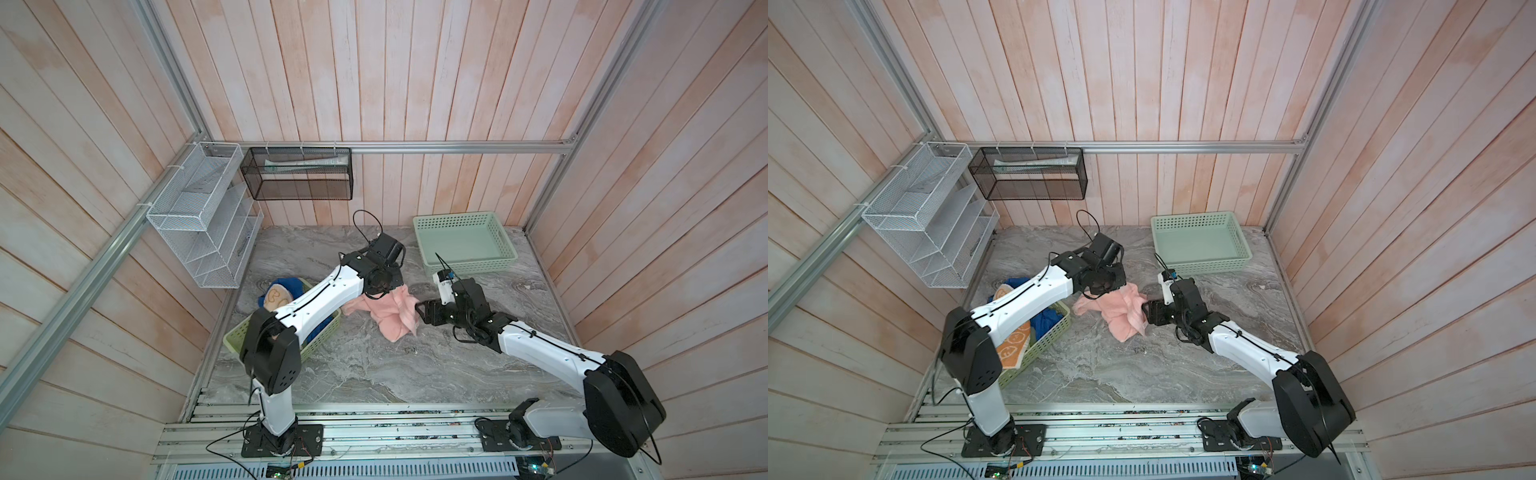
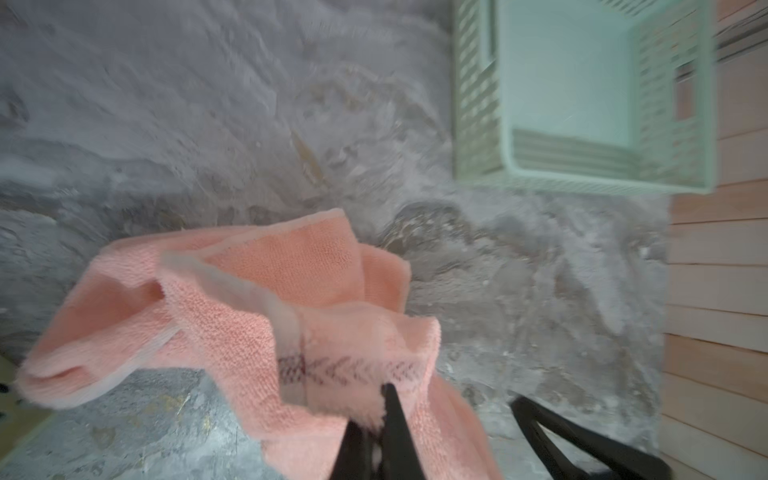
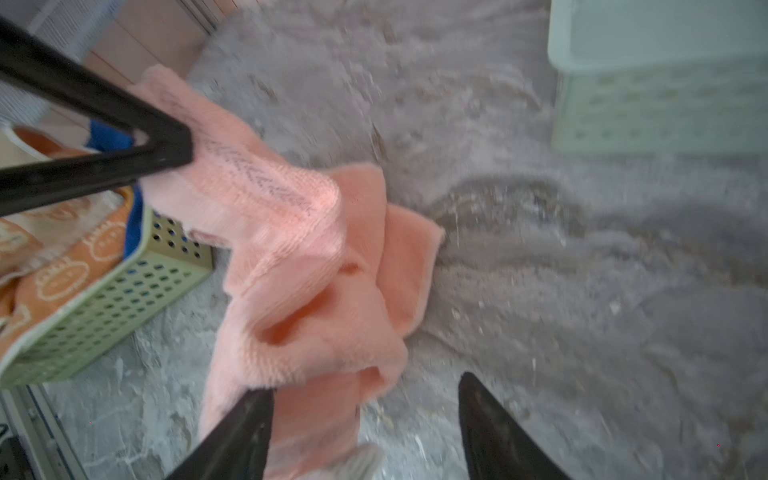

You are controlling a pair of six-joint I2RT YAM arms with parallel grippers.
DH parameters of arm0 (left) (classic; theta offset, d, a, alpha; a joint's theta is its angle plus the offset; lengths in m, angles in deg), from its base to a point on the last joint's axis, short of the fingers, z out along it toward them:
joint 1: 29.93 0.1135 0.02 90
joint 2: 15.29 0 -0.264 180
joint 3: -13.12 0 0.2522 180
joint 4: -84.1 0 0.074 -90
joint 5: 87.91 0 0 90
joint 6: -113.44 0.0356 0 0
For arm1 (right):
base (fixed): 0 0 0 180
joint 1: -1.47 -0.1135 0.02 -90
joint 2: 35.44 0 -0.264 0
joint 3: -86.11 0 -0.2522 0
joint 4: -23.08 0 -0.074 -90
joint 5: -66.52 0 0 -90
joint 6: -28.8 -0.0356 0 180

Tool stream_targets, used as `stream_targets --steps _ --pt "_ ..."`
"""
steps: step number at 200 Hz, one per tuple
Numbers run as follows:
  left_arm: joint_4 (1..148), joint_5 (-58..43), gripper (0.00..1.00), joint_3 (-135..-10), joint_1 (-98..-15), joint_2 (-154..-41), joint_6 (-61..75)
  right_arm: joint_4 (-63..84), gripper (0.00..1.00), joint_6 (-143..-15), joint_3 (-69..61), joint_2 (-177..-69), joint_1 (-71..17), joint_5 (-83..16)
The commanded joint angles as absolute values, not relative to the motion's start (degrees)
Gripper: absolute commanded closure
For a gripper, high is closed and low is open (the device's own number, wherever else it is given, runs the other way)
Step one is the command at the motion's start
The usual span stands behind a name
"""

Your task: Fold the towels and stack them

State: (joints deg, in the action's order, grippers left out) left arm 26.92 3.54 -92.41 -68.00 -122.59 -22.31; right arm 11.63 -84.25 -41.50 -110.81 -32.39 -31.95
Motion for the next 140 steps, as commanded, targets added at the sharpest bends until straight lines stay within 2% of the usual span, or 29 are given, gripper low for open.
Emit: stream_targets --steps 1,27,51,87,128,140 --pt "34.9 -3.5 1.0 -91.3 -67.0 -124.8 -23.7 8.4 0.29 -87.7 -47.2 -105.6 -33.1 -30.8" --pt "37.5 -6.2 1.0 -89.3 -65.8 -126.8 -23.7 12.9 0.3 -90.7 -52.3 -101.8 -36.9 -29.0" --pt "38.6 -7.9 1.0 -88.2 -64.4 -127.0 -23.5 17.2 0.29 -90.2 -54.0 -102.5 -41.1 -25.7" --pt "39.9 -9.5 1.0 -86.4 -62.5 -125.8 -23.4 20.0 0.28 -92.7 -55.7 -107.6 -41.2 -20.6" --pt "41.5 -12.0 1.0 -84.6 -60.8 -123.6 -23.8 27.9 0.28 -93.0 -54.3 -116.5 -41.1 -20.7" --pt "41.6 -12.3 1.0 -84.7 -60.7 -122.5 -23.7 29.2 0.31 -91.2 -52.2 -119.3 -41.2 -21.6"
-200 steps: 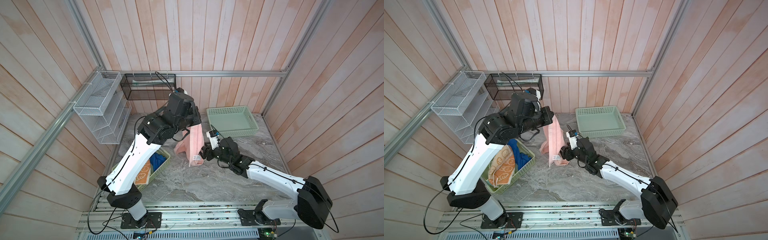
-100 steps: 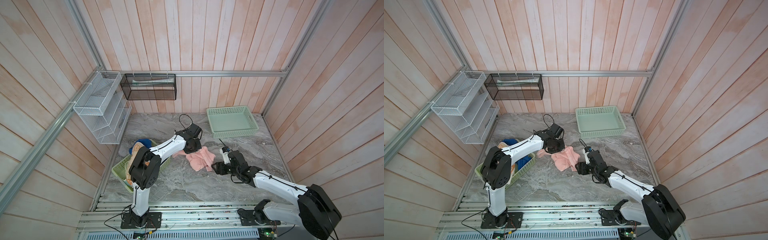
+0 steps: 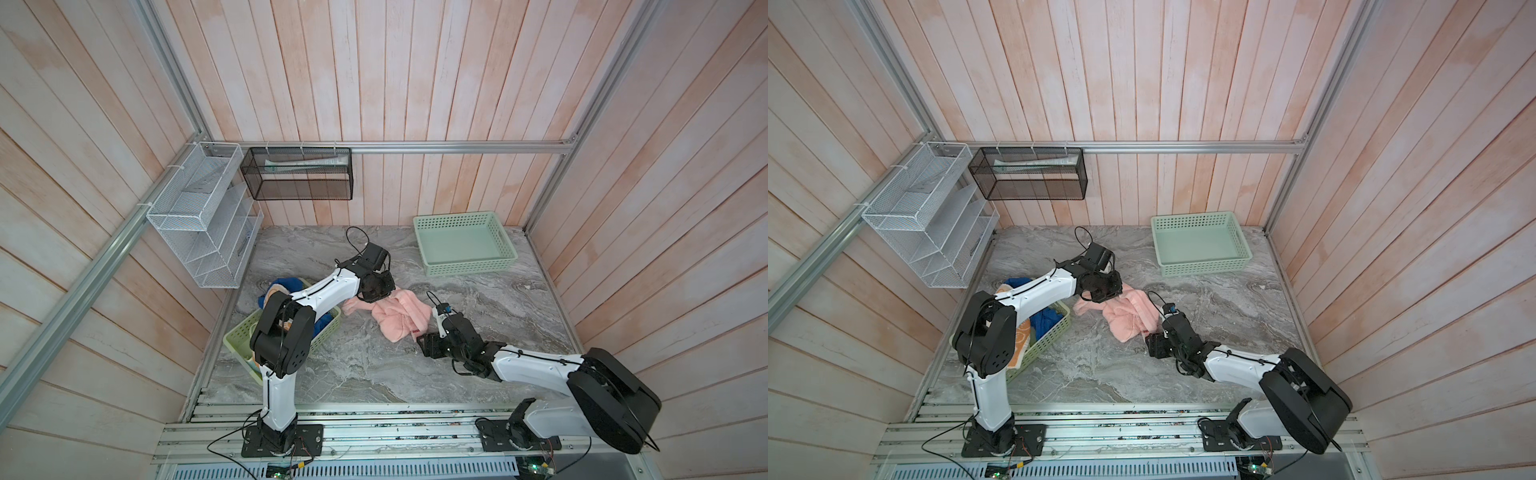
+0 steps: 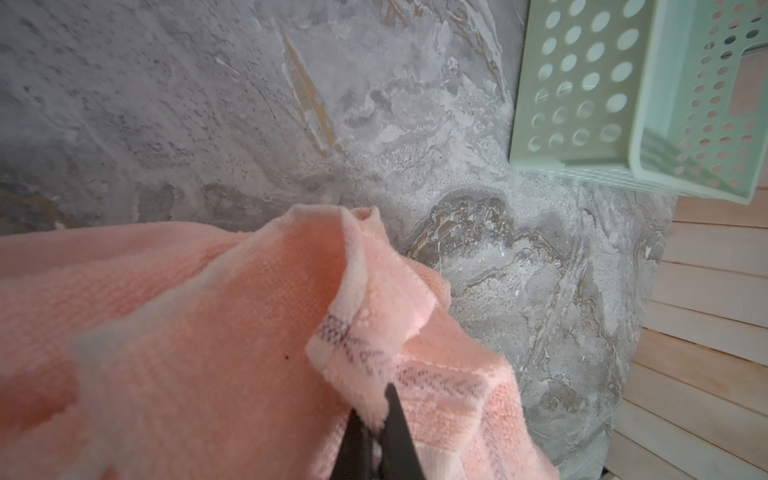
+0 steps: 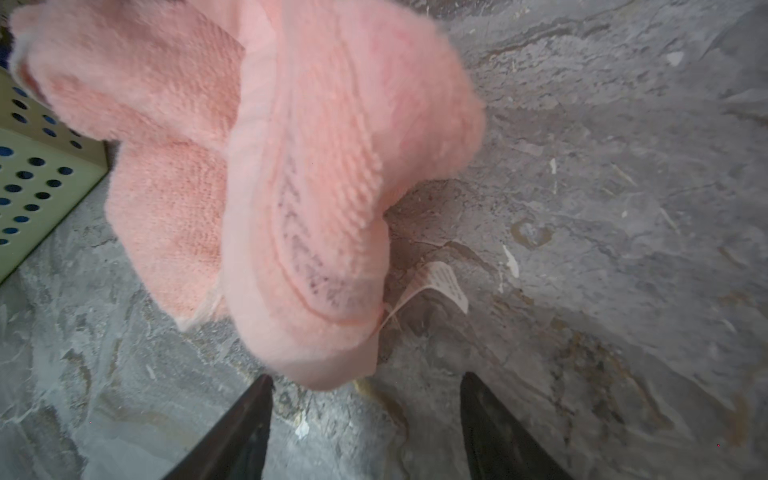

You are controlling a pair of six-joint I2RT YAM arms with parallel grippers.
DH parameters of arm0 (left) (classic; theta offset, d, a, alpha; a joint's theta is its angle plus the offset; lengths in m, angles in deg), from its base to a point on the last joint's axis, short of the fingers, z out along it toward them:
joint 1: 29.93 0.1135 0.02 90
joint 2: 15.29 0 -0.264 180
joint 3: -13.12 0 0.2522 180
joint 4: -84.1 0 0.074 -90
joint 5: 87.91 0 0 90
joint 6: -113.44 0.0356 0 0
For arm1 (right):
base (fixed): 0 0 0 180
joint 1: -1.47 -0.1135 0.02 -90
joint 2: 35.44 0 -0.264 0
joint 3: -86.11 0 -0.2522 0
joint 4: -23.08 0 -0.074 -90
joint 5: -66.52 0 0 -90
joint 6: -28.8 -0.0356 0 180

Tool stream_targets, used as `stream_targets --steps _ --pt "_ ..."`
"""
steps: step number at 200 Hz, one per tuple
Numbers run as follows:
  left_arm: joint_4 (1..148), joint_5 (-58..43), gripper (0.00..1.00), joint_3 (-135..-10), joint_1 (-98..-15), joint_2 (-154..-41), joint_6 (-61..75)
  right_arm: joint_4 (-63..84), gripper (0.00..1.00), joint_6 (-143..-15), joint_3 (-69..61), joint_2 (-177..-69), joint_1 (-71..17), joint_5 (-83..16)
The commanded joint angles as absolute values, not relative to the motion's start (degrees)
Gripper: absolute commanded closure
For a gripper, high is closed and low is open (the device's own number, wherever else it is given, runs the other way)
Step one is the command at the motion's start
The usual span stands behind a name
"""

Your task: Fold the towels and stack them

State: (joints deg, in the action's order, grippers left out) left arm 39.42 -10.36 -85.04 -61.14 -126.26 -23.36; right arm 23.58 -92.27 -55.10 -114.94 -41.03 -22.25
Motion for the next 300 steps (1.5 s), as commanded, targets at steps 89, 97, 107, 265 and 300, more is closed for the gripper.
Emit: stream_targets --steps 89,97,107,265,300 --pt "36.7 -3.0 1.0 -93.1 -60.6 -102.1 -14.9 9.2 1.0 -74.8 -33.9 -101.9 -39.6 -5.7" --pt "39.4 -1.7 1.0 -92.2 -60.6 -98.0 -14.7 8.7 1.0 -71.8 -33.0 -97.5 -39.6 -4.6" --pt "41.9 0.3 1.0 -91.9 -61.1 -93.9 -13.9 8.2 1.0 -68.4 -31.3 -92.4 -39.7 -3.5" --pt "39.6 21.3 1.0 -129.2 -80.9 -92.1 12.7 -48.2 1.0 -47.1 62.2 -117.1 -43.9 -2.8" --pt "32.6 26.7 1.0 -139.2 -74.3 -100.8 13.8 -43.1 1.0 -46.9 64.7 -123.8 -34.4 -7.9"
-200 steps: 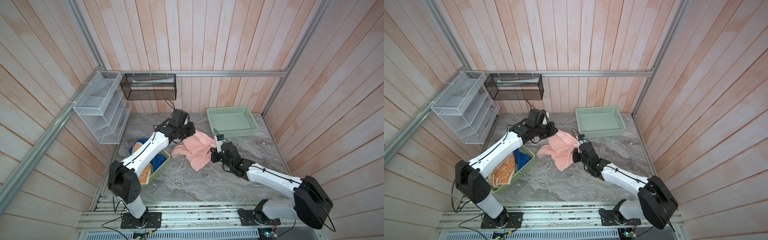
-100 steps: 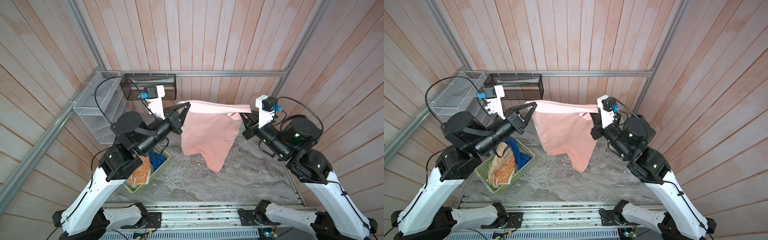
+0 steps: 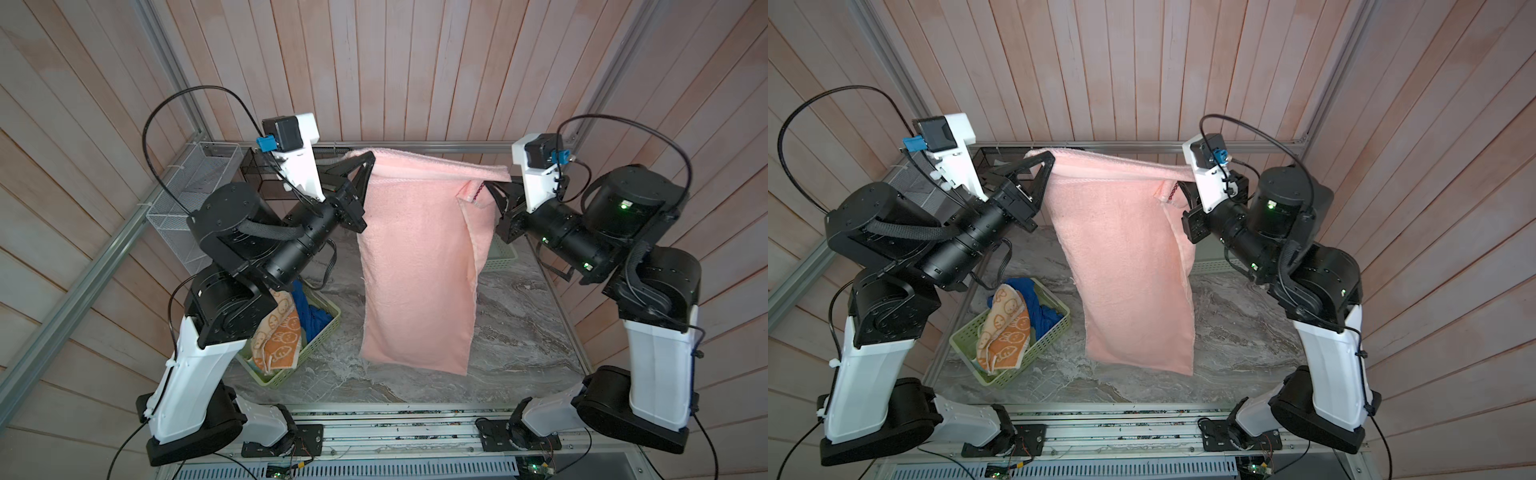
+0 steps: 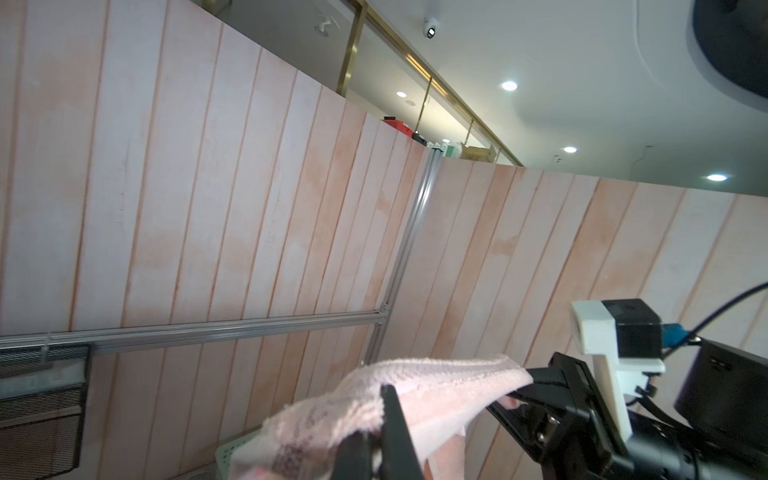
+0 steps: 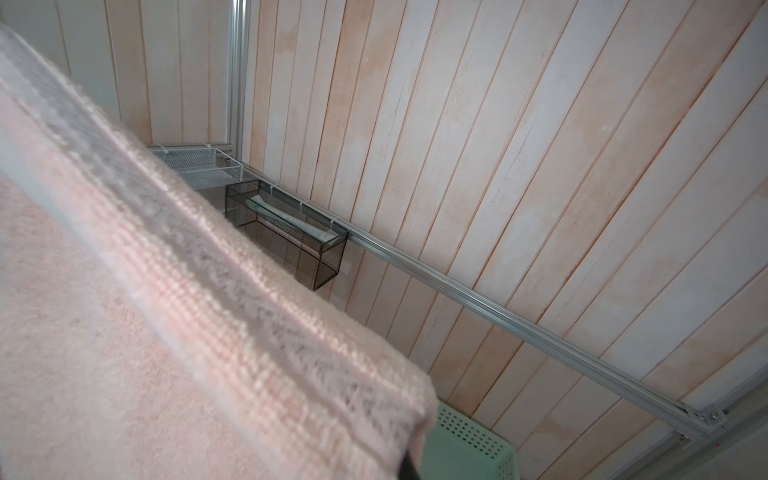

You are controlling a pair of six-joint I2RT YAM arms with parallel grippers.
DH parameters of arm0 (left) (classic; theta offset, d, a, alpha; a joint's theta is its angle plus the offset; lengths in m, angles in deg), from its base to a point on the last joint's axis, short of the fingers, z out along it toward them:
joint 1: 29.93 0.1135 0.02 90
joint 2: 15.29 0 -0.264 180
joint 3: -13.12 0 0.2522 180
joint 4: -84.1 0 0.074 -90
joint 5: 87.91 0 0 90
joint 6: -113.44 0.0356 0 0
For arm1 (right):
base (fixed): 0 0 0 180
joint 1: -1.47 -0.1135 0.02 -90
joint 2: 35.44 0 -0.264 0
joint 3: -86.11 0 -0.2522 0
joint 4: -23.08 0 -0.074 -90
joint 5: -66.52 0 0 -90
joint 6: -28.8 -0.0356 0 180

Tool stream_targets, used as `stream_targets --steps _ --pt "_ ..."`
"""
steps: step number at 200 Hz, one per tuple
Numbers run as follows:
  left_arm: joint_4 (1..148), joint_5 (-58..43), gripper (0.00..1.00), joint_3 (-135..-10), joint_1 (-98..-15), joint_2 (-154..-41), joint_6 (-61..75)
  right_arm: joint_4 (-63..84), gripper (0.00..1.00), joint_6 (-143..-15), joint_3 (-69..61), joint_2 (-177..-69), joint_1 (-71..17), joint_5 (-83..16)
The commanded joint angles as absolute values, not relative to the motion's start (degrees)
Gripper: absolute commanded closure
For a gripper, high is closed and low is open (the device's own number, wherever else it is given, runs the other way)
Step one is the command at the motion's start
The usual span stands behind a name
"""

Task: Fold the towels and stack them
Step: 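Lift the pink towel by two corners with both grippers, shaking it out, then lay the pink towel flat on the table with both grippers, releasing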

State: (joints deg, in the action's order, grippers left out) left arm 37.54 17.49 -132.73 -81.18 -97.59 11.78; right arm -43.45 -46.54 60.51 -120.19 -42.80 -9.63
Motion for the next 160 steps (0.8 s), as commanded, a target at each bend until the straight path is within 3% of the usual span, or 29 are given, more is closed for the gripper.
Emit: stream_targets --steps 1,37,77,107,160 --pt "32.3 26.1 1.0 -139.4 -73.7 -101.0 13.7 -43.1 1.0 -47.0 64.8 -124.1 -33.8 -8.5" --pt "27.6 9.3 1.0 -139.1 -55.0 -108.9 4.3 -38.2 1.0 -51.8 60.9 -133.1 -20.5 -28.8" --pt "36.5 0.5 1.0 -121.0 -45.9 -114.7 -0.2 -35.2 1.0 -52.6 53.0 -147.2 -18.8 -41.4" --pt "44.1 0.2 1.0 -110.9 -44.5 -121.9 -1.4 -32.3 1.0 -54.0 50.0 -158.7 -21.5 -42.4" --pt "47.0 0.2 1.0 -108.4 -44.5 -136.0 -1.2 -28.3 1.0 -54.4 54.4 -175.6 -23.9 -34.9"
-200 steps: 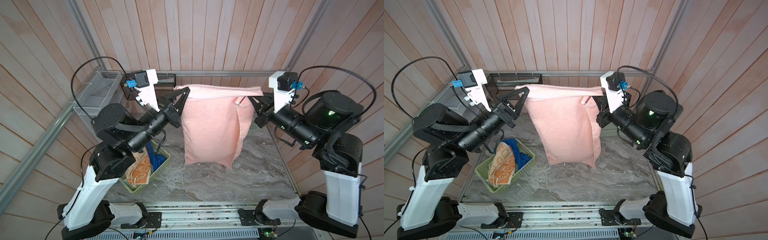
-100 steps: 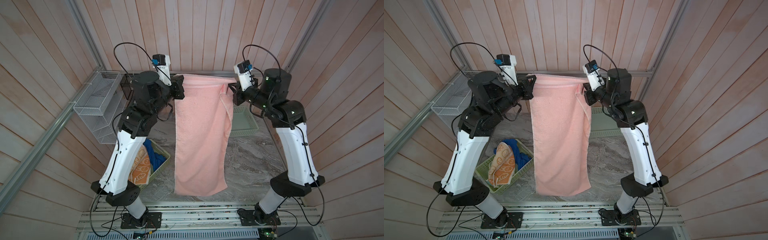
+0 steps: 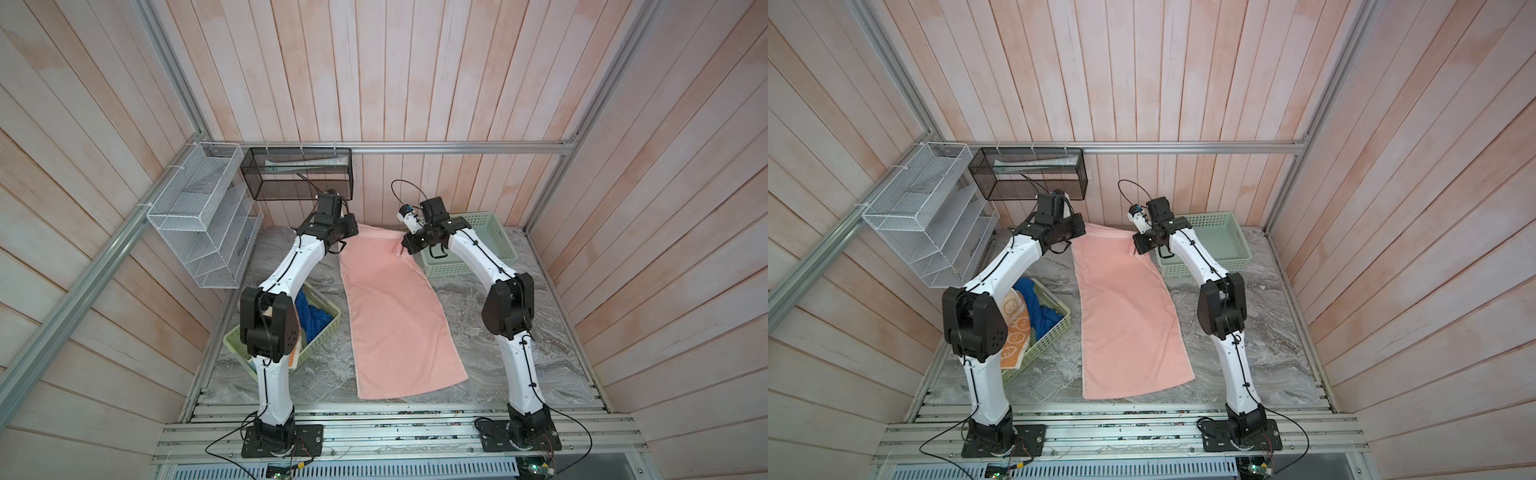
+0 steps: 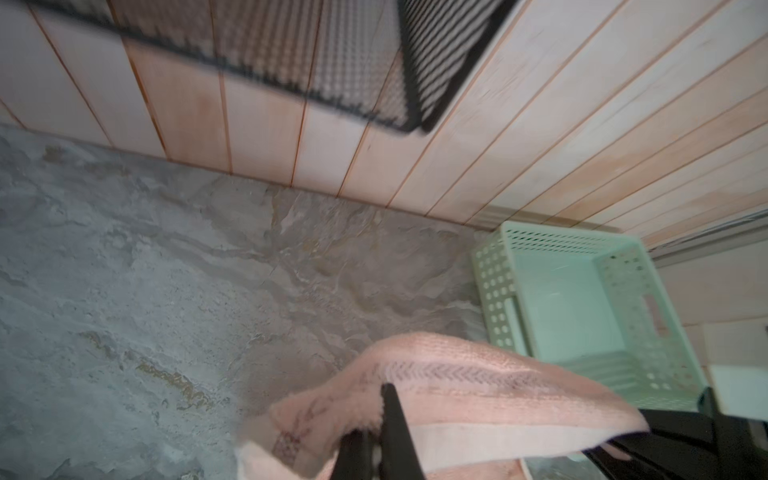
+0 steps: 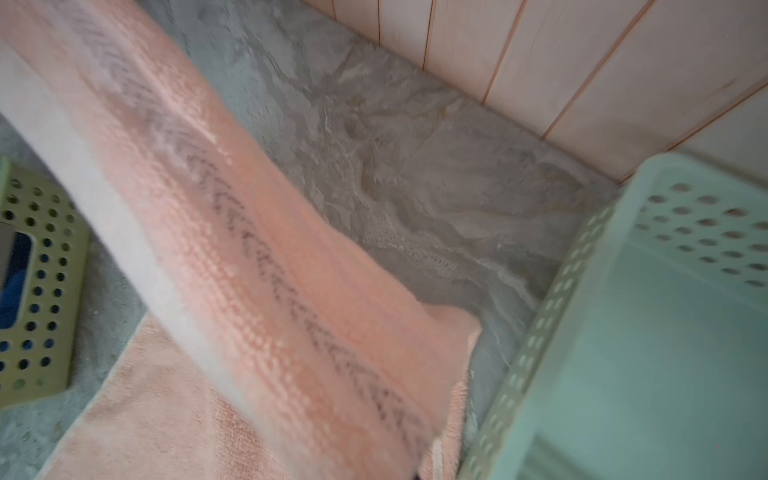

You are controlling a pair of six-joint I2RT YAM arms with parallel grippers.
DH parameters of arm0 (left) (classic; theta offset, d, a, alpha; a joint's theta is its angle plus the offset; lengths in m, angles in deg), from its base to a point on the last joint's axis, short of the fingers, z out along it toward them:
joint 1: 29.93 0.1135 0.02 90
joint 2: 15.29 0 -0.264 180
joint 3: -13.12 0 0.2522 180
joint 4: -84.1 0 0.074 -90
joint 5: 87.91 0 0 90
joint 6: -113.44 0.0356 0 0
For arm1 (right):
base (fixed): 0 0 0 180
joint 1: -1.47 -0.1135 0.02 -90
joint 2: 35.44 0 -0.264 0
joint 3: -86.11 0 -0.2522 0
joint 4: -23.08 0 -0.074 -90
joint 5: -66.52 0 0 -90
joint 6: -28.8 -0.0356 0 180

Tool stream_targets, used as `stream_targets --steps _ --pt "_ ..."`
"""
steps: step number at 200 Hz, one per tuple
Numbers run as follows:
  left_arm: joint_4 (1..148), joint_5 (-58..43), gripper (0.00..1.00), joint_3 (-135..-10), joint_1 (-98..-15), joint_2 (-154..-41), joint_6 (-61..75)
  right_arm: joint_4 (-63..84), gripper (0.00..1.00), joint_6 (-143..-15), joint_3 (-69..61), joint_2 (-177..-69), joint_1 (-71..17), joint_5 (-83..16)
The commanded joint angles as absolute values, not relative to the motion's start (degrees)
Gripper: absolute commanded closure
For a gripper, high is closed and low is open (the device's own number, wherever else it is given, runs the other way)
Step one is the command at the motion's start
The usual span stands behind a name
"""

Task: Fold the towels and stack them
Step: 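Lay the pink towel flat on the table with both grippers, releasing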

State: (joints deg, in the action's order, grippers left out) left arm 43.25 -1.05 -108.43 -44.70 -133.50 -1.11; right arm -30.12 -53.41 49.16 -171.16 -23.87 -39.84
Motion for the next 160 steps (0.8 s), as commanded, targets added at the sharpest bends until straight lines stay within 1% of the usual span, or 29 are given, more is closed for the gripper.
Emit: stream_targets --steps 1,29,41,54,72,77,82,91,94,98,105,112,122,160 --pt "47.0 0.2 1.0 -108.4 -44.5 -136.2 -1.1 -28.5 1.0 -54.3 54.9 -176.0 -23.9 -34.8" --pt "47.6 1.1 1.0 -110.2 -44.5 -141.0 0.8 -33.7 1.0 -54.0 66.5 -184.5 -22.2 -26.4" --pt "48.0 1.6 1.0 -111.6 -44.4 -142.9 1.4 -33.6 1.0 -54.1 68.1 -185.8 -21.4 -23.0" --pt "48.6 2.4 1.0 -113.2 -44.5 -144.6 2.3 -31.7 1.0 -53.6 67.1 -185.5 -21.1 -20.0" --pt "49.2 3.9 1.0 -115.4 -44.4 -146.3 3.3 -27.8 0.81 -51.9 64.6 -184.0 -21.2 -17.5" --pt "49.2 4.3 0.96 -116.1 -44.3 -146.6 3.5 -26.9 0.77 -51.4 64.1 -183.5 -21.3 -17.0" --pt "49.0 4.8 0.87 -116.7 -44.3 -146.8 3.5 -26.4 0.71 -51.2 63.8 -183.1 -21.3 -16.2" --pt "48.3 5.7 0.62 -118.0 -44.2 -147.2 3.5 -26.0 0.62 -50.9 64.0 -182.6 -21.5 -15.7" --pt "47.9 6.0 0.55 -118.5 -44.2 -147.2 3.4 -26.1 0.59 -51.0 64.2 -182.4 -21.5 -15.8" --pt "47.1 6.2 0.49 -119.1 -44.2 -147.3 3.3 -26.3 0.57 -51.1 64.4 -182.0 -21.6 -16.2" --pt "46.3 6.2 0.43 -119.4 -44.2 -147.0 3.3 -26.7 0.54 -51.7 64.3 -181.1 -21.9 -17.2" --pt "46.1 5.9 0.41 -118.7 -44.2 -146.2 3.1 -27.1 0.53 -52.4 63.6 -180.0 -22.3 -18.4" --pt "46.7 5.1 0.41 -116.3 -44.3 -144.2 2.8 -27.1 0.53 -53.6 61.3 -177.7 -23.0 -20.3" --pt "49.2 3.4 0.47 -100.3 -47.2 -133.4 3.0 -26.0 0.53 -57.2 45.0 -166.9 -27.5 -23.1"
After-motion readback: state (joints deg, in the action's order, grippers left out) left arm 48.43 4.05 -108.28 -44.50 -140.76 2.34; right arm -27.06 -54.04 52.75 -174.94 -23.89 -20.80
